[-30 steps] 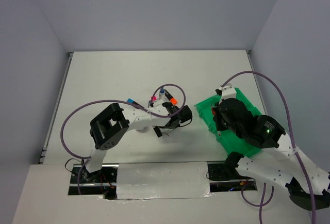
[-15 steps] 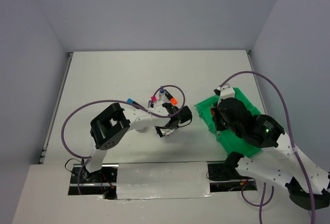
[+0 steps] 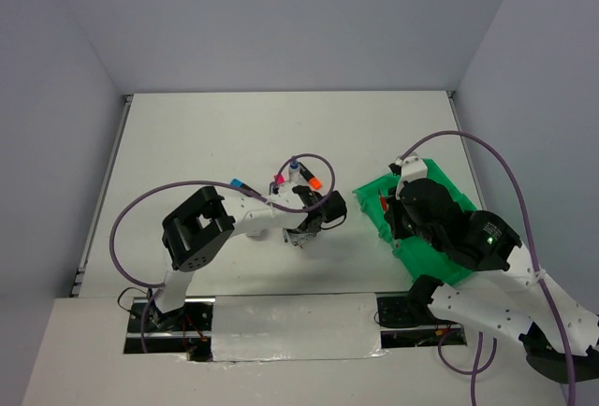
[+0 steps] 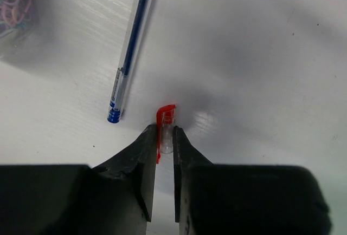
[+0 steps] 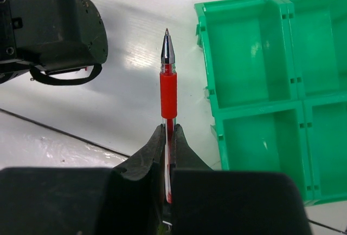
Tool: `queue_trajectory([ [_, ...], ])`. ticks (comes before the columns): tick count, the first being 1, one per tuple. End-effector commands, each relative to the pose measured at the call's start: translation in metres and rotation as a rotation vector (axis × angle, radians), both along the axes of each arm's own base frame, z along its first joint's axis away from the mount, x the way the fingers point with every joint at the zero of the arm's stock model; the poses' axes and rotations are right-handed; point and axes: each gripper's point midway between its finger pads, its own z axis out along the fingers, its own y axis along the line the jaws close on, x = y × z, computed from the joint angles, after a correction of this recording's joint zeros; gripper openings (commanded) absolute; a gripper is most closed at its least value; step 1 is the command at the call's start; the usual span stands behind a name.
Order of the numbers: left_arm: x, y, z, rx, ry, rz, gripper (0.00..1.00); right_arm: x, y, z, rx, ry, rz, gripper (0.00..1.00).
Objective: Sort the stationery into containers
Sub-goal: Pick up the pen cap from the center of the board, then close the pen cap on the pen.
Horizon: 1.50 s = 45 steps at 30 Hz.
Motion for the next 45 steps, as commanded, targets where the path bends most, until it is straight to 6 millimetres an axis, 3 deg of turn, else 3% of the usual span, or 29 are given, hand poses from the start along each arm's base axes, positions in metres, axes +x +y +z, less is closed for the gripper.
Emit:
queue_trajectory([
  [1,-0.009,0.0,-0.038,0.021,0.092,-0.018,0.0,0.006,0.007,0.01,0.039,-0.043,0.016,0.0],
  [6,-0.009,0.003,-0.03,0.016,0.076,-0.029,0.0,0.005,0.008,0.01,0.038,-0.042,0.021,0.0],
  [12,-0.001,0.008,-0.003,0.014,0.011,-0.035,0.0,0.008,0.009,0.012,0.061,-0.057,0.014,0.0],
  [18,-0.004,0.02,-0.004,0.085,0.02,-0.028,0.0,0.01,0.012,0.009,0.054,-0.049,0.011,0.0],
  [22,-0.002,0.013,0.001,0.085,-0.008,-0.077,0.0,0.012,0.014,0.008,0.06,-0.051,0.008,0.0],
  [26,0.004,0.013,0.024,0.075,-0.059,-0.082,0.0,0.013,0.016,0.008,0.068,-0.052,0.008,0.0],
  [29,0.012,0.018,0.06,0.057,-0.135,-0.085,0.0,0.013,0.012,0.009,0.08,-0.052,-0.029,0.0],
  [33,0.024,0.022,0.126,-0.03,-0.279,-0.1,0.0,0.011,0.029,0.017,0.192,-0.08,0.018,0.0],
  [37,0.039,0.025,0.196,-0.084,-0.449,-0.166,0.0,0.008,0.072,0.031,0.425,-0.132,0.159,0.0],
  [38,0.041,0.028,0.217,-0.115,-0.496,-0.175,0.0,0.006,0.081,0.011,0.443,-0.105,0.188,0.0],
  [39,0.042,0.029,0.229,-0.127,-0.531,-0.19,0.0,0.008,0.094,0.028,0.542,-0.173,0.229,0.0],
  [40,0.047,0.028,0.243,-0.133,-0.584,-0.222,0.0,0.003,0.104,0.027,0.595,-0.157,0.268,0.0],
  [41,0.047,0.032,0.261,-0.162,-0.63,-0.23,0.0,0.0,0.112,0.011,0.614,-0.132,0.291,0.0],
  [43,0.046,0.036,0.274,-0.156,-0.676,-0.282,0.0,0.0,0.124,0.024,0.71,-0.173,0.332,0.0],
  [44,0.046,0.035,0.295,-0.218,-0.733,-0.288,0.0,0.0,0.127,0.014,0.723,-0.166,0.338,0.0],
  [45,0.045,0.036,0.301,-0.215,-0.759,-0.333,0.0,0.001,0.134,0.028,0.782,-0.213,0.366,0.0],
])
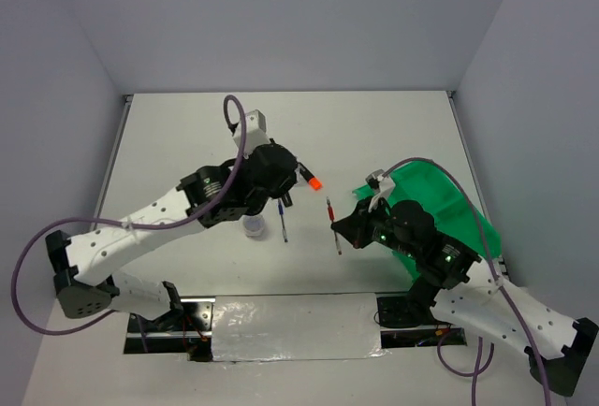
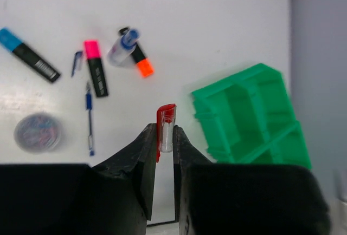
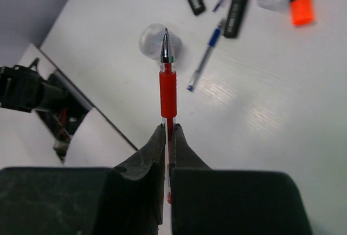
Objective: Sort the stationery into containers
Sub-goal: Close the pen cap on the pen.
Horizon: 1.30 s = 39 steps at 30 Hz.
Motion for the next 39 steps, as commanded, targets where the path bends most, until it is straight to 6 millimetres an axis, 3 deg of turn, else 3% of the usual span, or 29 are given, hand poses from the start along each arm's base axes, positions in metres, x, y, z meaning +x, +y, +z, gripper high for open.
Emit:
queue_trajectory([
  [1,0.004,0.002,0.025,0.04,-0.153,-0.102,0.0,-0.006,0.039,0.067,0.322,-0.155,0.143,0.0],
  [2,0.001,0.0,0.049,-0.048,-0.214,-0.127,0.0,-0.006,0.043,0.063,0.343,-0.157,0.153,0.0],
  [3,-0.002,0.0,0.054,-0.051,-0.247,-0.159,0.0,-0.006,0.046,0.076,0.39,-0.193,0.166,0.0],
  [4,-0.004,0.001,0.045,-0.051,-0.258,-0.179,0.0,-0.005,0.05,0.076,0.408,-0.19,0.176,0.0],
  [5,-0.01,0.007,0.059,-0.095,-0.297,-0.193,0.0,-0.009,0.055,0.077,0.419,-0.193,0.205,0.0],
  [10,-0.024,0.012,0.079,-0.193,-0.395,-0.262,0.0,-0.016,0.076,0.094,0.442,-0.244,0.291,0.0],
  [18,-0.027,0.009,0.076,-0.218,-0.399,-0.283,0.0,-0.021,0.098,0.108,0.465,-0.249,0.328,0.0],
  [25,-0.03,0.009,0.076,-0.237,-0.419,-0.299,0.0,-0.013,0.095,0.115,0.476,-0.242,0.255,0.0],
  [39,-0.032,0.014,0.073,-0.248,-0.431,-0.288,0.0,-0.003,0.101,0.104,0.418,-0.176,0.218,0.0],
])
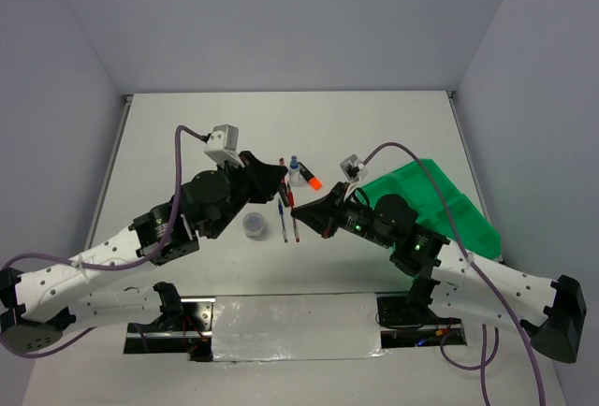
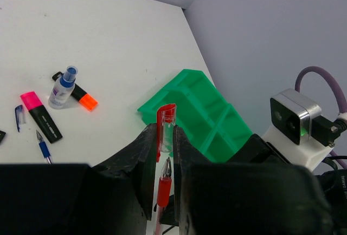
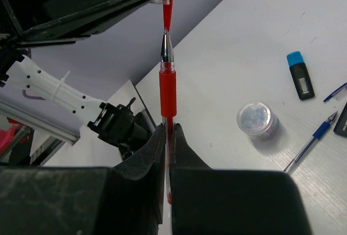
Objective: Sort the stationery into containers
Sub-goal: Close the pen cap on the pen.
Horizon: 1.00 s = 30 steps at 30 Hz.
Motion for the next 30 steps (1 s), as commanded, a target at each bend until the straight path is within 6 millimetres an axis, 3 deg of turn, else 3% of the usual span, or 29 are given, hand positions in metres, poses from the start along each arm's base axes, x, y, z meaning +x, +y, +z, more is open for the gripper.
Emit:
queue_trajectory([
  [1,-0.001,0.0004,0.0108,-0.042,-0.038,-0.004,0.0,0.0018,0.0028,0.0241,0.038,-0.018,-0.006,0.0],
  [30,-0.0025,-0.0045,0.0029,-0.045,-0.051,-0.03,0.0,0.0072,0.0039,0.0244,0.024,-0.004,-0.032,0.0],
])
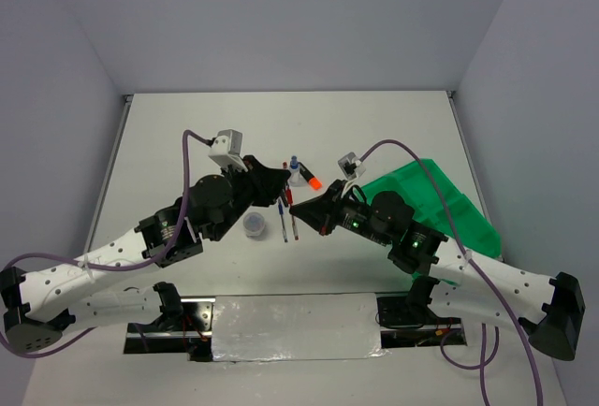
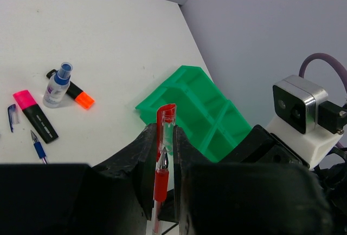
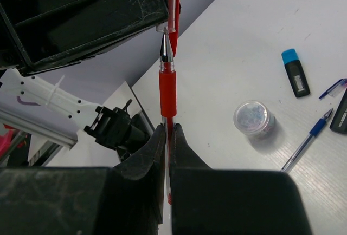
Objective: Sort the stationery into containers
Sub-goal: Close the pen cap on the pen.
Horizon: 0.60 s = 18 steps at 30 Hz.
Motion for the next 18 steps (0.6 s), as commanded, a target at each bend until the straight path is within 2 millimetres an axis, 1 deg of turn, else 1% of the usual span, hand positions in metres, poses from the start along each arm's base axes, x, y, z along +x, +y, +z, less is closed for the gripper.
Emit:
queue_trajectory([
  [1,-0.003,0.002,0.018,-0.047,-0.046,-0.01,0.0,0.002,0.001,0.026,0.045,-0.033,-0.013,0.0],
  [8,-0.004,0.002,0.018,-0.049,-0.052,-0.018,0.0,0.004,-0.001,0.03,0.043,-0.037,-0.025,0.0],
  [12,-0.005,-0.002,0.011,-0.03,-0.054,-0.039,0.0,0.005,0.0,0.034,0.047,-0.036,-0.028,0.0],
  [13,-0.006,-0.004,0.018,-0.053,-0.074,-0.051,0.0,0.004,0.0,0.036,0.052,-0.037,-0.025,0.0],
  [18,-0.009,-0.009,0.016,-0.052,-0.091,-0.084,0.0,0.003,0.002,0.042,0.055,-0.038,-0.014,0.0],
])
